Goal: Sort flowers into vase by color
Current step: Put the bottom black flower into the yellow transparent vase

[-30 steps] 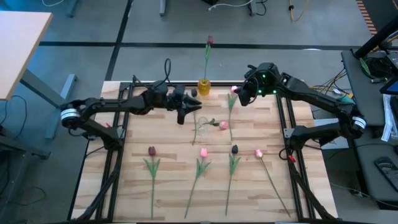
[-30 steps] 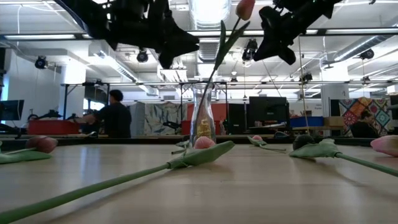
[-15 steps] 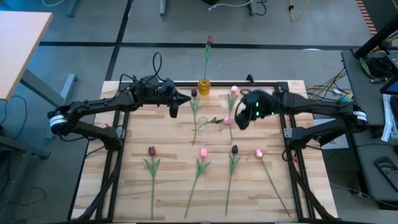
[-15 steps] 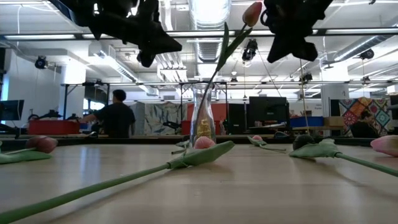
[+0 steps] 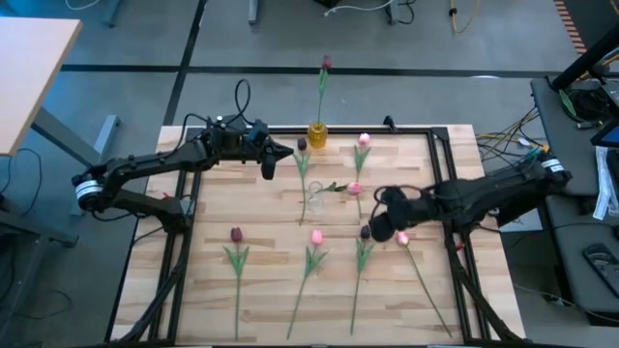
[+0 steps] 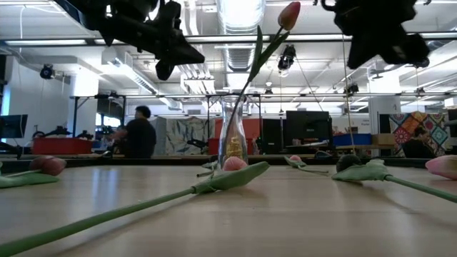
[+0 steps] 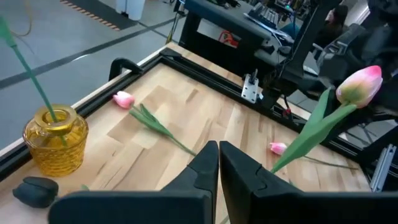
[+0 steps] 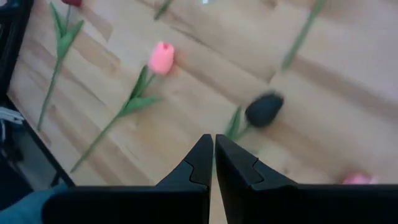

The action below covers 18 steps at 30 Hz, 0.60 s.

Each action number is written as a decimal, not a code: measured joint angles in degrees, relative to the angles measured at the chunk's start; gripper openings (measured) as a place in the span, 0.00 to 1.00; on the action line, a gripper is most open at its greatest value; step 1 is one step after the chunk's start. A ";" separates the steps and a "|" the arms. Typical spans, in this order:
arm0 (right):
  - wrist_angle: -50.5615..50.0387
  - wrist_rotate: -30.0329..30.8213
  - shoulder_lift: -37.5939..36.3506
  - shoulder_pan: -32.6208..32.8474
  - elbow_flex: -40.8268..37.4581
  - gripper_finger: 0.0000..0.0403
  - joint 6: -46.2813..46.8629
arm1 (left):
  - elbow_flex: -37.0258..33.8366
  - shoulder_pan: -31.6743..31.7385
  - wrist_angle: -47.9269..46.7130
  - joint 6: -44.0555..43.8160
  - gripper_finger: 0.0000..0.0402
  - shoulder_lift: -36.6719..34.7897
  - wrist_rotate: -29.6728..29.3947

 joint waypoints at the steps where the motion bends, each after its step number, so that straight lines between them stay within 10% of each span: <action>1: -0.21 0.34 0.47 1.25 -0.23 0.03 2.84 | 0.00 0.10 -0.04 -0.50 0.00 0.00 -0.02; 18: 5.74 -7.45 19.88 5.04 -0.44 0.42 22.21 | 0.00 2.99 0.02 -4.17 0.00 0.00 -0.14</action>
